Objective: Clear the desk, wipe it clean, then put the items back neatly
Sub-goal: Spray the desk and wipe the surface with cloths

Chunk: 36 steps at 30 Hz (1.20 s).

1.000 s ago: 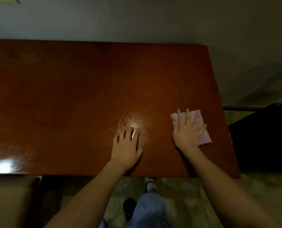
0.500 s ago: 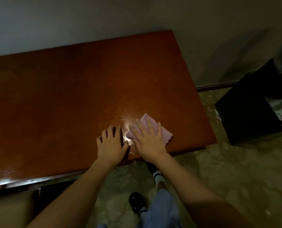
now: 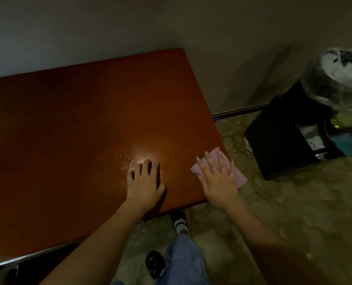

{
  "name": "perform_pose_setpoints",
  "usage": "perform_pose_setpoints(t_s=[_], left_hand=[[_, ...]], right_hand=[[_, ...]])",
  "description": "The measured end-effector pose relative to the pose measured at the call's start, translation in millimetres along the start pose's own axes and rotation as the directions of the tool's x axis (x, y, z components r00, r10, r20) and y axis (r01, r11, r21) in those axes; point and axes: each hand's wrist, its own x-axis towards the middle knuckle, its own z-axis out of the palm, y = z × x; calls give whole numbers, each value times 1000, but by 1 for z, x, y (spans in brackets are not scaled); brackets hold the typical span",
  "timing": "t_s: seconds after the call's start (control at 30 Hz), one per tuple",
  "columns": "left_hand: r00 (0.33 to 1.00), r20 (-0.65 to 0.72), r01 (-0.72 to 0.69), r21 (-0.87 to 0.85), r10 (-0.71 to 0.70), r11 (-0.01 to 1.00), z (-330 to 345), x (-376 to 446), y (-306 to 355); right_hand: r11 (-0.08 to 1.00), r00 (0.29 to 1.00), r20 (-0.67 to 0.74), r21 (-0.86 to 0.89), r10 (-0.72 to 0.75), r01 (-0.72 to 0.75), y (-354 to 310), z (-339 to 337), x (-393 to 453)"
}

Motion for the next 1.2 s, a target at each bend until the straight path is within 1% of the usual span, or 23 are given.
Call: perform_pose_setpoints(t_s=[0.13, 0.23, 0.4, 0.5, 0.63, 0.77, 0.93, 1.0, 1.1, 1.13, 1.2], left_hand=[[1000, -2, -30, 0, 30, 1000, -8, 23, 10], [1000, -8, -27, -25, 27, 999, -14, 41, 12], [999, -36, -33, -36, 32, 999, -26, 76, 11], [999, -47, -27, -48, 24, 998, -35, 100, 8], [994, -111, 3, -85, -12, 996, -50, 141, 5], [991, -131, 17, -69, -26, 998, -64, 180, -1], [993, -105, 40, -78, -48, 996, -80, 222, -10], [989, -131, 56, -88, -67, 995, -84, 234, -15], [982, -172, 64, -80, -77, 995, -85, 252, -23], [983, -169, 63, -88, -77, 994, -88, 256, -26], [976, -211, 36, -94, -55, 995, -91, 266, -31]], right_hand=[[998, 998, 41, 26, 50, -51, 6, -9, 25], [997, 994, 83, 27, 65, -67, 5, -20, 54], [996, 993, 91, 23, 80, -82, 0, -30, 109], [998, 996, 69, 32, 56, -59, -1, -34, 141], [1000, 998, 56, 18, 20, -21, 1, -41, 194], [1000, 998, 57, 2, -16, 16, -4, -51, 245], [998, 996, 63, -12, -61, 62, -9, -59, 300], [997, 997, 35, -33, -65, 66, -11, -62, 320], [997, 997, 52, -49, -56, 59, -15, -70, 351], [998, 998, 49, -48, -48, 51, -17, -72, 360], [998, 998, 46, -51, -38, 41, -20, -76, 380]])
